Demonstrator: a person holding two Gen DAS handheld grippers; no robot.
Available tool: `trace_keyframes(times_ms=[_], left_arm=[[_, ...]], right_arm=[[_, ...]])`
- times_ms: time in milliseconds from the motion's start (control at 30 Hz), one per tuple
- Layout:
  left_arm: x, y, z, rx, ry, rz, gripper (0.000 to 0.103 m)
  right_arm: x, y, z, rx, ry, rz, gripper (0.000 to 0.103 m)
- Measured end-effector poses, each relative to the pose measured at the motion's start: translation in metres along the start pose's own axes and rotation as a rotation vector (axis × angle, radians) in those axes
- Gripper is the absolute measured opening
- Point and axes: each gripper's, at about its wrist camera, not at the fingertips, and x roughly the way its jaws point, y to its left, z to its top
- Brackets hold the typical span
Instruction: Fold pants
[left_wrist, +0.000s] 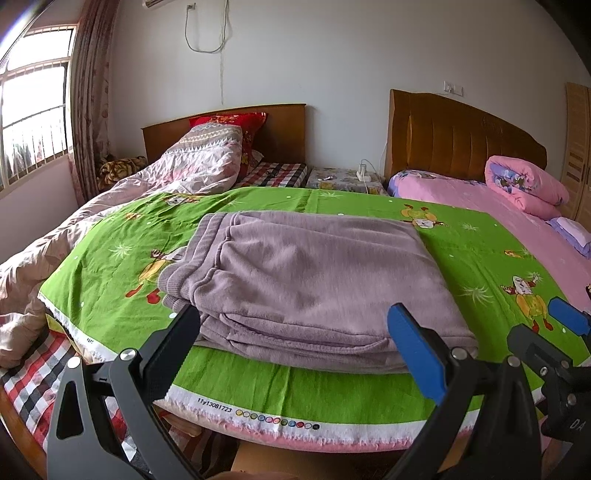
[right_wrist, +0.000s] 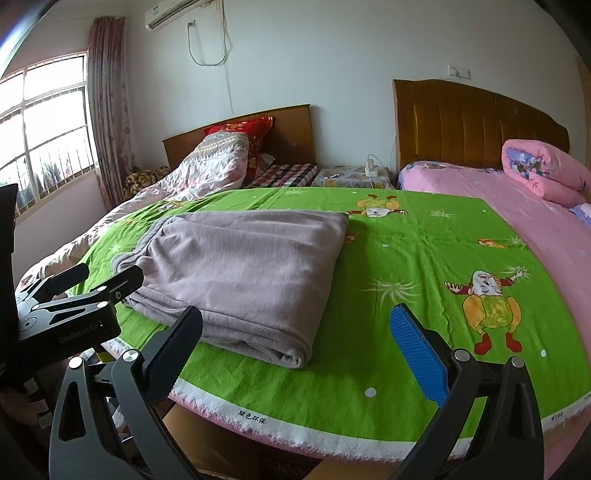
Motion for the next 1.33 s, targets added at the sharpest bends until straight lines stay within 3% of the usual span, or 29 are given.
trace_keyframes(times_ms=[800,1033,1333], left_arm=[[-0.0018,-0.0005,0.0012,-0.001,-0.010,0.009,0.101],[-0.0062,-0.0009,-0.0007,0.000,-0.048,0.049,0.101],[-0.0044,-0.0007,-0.0019,0.004,-0.032,0.025,0.101]], right_arm=[[0.0025,-0.0007,-0.0026,-0.003,0.006,0.003,0.098],[0.0028,-0.0021,-0.0023,-0.004,0.007,0.005,0.098],[0.0037,-0.0045,-0.0023,-0.006,0.011,0.009,0.098]])
